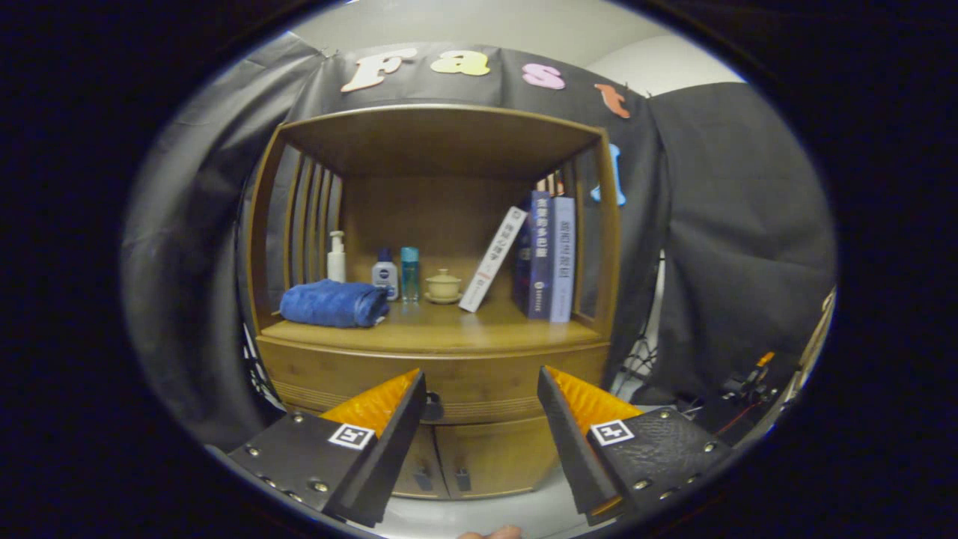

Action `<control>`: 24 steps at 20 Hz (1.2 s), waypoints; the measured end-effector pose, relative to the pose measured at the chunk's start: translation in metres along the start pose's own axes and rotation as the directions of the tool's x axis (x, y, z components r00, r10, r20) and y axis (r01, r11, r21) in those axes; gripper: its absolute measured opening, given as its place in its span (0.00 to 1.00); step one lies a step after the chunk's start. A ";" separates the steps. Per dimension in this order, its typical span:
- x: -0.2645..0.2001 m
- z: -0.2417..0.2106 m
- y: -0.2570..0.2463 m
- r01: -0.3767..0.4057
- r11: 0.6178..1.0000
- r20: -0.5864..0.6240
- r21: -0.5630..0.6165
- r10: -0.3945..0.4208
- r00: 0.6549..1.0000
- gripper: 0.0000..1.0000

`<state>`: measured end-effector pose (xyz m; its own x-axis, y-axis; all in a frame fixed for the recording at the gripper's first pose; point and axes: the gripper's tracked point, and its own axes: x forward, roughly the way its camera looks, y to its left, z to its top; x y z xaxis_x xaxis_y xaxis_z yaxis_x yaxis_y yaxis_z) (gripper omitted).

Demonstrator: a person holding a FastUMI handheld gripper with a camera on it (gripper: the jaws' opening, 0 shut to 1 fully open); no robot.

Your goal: Pull open the drawer, take out the items inside it, and place them on the countertop above the cabinet.

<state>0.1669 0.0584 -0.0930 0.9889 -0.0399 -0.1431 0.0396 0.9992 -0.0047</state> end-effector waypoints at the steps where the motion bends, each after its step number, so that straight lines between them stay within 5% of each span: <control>1: 0.013 -0.006 0.012 -0.025 1.000 -0.002 0.014 0.025 1.000 0.90; 11: 0.083 -0.065 0.078 -0.118 0.989 -0.054 0.086 0.123 0.991 0.90; 23: 0.098 -0.101 0.042 -0.018 0.998 -0.129 0.064 0.027 0.991 0.90; 24: 0.102 -0.106 0.040 -0.014 0.998 -0.148 0.062 0.023 0.989 0.84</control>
<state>0.2547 0.0942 -0.2125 0.9574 -0.0162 -0.2884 0.0345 0.9977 0.0586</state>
